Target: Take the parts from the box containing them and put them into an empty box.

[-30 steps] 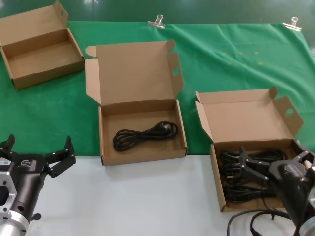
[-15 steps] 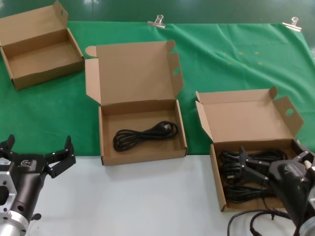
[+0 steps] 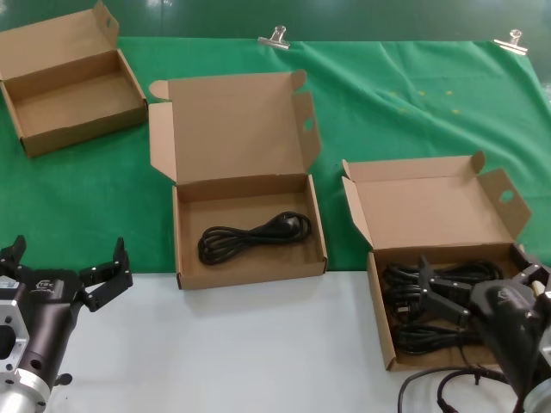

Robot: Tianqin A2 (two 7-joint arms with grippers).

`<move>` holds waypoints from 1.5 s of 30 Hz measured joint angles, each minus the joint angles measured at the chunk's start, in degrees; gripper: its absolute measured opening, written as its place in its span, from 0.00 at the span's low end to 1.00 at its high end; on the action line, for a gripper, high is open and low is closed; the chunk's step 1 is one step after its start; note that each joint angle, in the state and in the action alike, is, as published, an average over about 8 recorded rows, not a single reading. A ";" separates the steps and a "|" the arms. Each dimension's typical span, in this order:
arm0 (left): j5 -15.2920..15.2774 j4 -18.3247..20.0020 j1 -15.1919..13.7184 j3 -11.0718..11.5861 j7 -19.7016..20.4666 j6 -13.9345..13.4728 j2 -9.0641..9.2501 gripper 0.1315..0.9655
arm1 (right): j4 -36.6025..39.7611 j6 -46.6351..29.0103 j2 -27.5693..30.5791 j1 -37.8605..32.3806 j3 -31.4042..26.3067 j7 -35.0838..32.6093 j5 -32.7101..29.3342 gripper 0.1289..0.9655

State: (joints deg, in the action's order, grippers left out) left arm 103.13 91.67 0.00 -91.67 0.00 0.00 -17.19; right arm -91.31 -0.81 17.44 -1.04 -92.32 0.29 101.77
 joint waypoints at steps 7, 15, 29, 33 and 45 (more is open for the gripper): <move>0.00 0.00 0.00 0.00 0.00 0.00 0.00 1.00 | 0.00 0.00 0.00 0.00 0.00 0.00 0.00 1.00; 0.00 0.00 0.00 0.00 0.00 0.00 0.00 1.00 | 0.00 0.00 0.00 0.00 0.00 0.00 0.00 1.00; 0.00 0.00 0.00 0.00 0.00 0.00 0.00 1.00 | 0.00 0.00 0.00 0.00 0.00 0.00 0.00 1.00; 0.00 0.00 0.00 0.00 0.00 0.00 0.00 1.00 | 0.00 0.00 0.00 0.00 0.00 0.00 0.00 1.00; 0.00 0.00 0.00 0.00 0.00 0.00 0.00 1.00 | 0.00 0.00 0.00 0.00 0.00 0.00 0.00 1.00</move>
State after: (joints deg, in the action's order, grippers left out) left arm 103.13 91.67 0.00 -91.67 0.00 0.00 -17.19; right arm -91.31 -0.81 17.44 -1.04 -92.32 0.29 101.77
